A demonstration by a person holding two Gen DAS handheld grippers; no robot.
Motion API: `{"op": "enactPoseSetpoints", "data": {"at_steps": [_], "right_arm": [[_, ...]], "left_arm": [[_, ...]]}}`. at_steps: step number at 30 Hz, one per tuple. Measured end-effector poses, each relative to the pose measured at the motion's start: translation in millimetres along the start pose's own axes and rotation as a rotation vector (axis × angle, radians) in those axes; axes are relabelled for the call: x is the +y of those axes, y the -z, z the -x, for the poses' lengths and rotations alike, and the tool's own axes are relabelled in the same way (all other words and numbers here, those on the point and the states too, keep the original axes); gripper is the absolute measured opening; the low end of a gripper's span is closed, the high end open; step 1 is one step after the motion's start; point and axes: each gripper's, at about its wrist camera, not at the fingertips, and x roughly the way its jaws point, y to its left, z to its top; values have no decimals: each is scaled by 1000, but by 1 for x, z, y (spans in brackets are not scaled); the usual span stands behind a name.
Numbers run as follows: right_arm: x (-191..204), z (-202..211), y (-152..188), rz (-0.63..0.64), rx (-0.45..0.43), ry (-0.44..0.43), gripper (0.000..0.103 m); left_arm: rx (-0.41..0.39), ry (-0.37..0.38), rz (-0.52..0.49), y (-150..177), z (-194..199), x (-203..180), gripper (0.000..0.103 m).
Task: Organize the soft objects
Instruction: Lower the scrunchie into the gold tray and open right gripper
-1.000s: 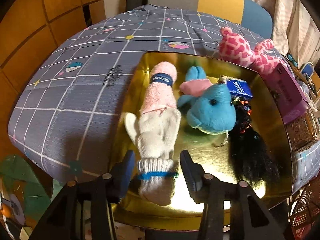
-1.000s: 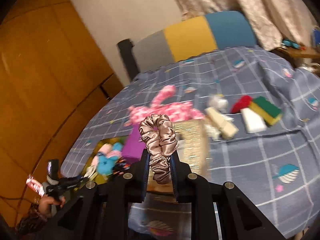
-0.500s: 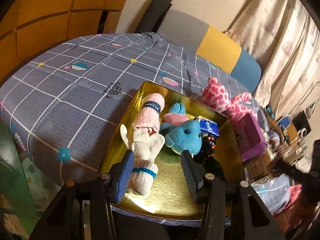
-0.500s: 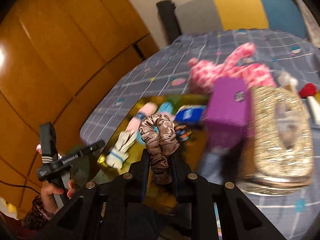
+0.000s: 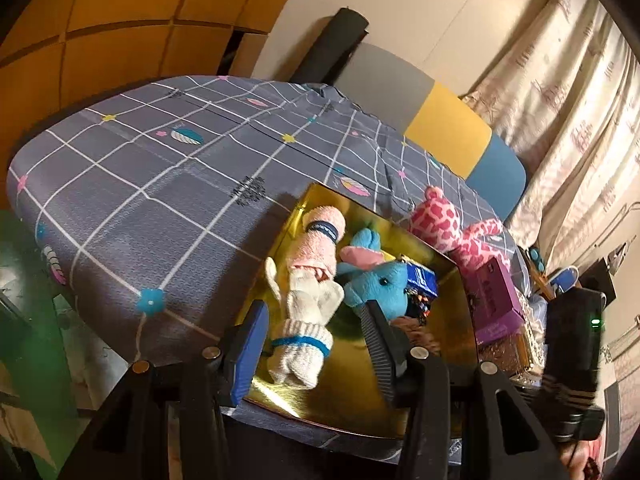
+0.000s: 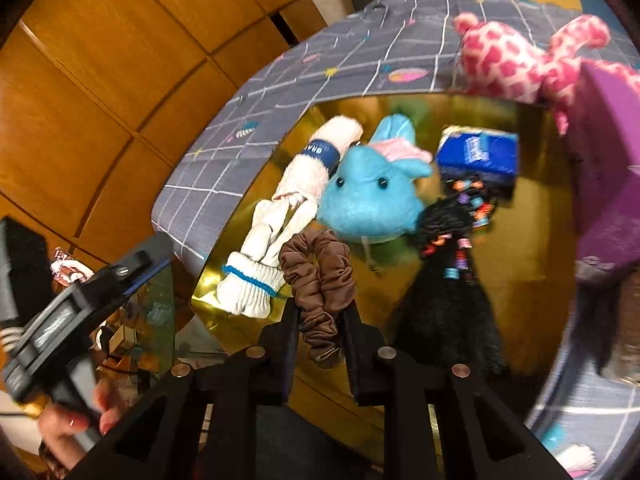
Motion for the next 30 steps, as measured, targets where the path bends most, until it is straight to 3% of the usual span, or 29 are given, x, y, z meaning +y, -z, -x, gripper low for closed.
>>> {"op": "enactPoseSetpoints", "data": {"at_steps": [5, 9, 12, 23, 30], "right_arm": [[11, -30, -6, -17, 32, 20, 25], [18, -52, -10, -12, 37, 65, 39], [19, -54, -8, -19, 42, 49, 47], [19, 6, 0, 52, -86, 67, 50], [18, 49, -1, 94, -188, 93, 52]], "left_arm": [[-18, -4, 33, -2, 6, 8, 49], [-20, -2, 35, -2, 7, 9, 49], [-11, -2, 33, -1, 5, 9, 49], [28, 17, 10, 9, -5, -5, 49], [57, 68, -39, 14, -12, -29, 49]]}}
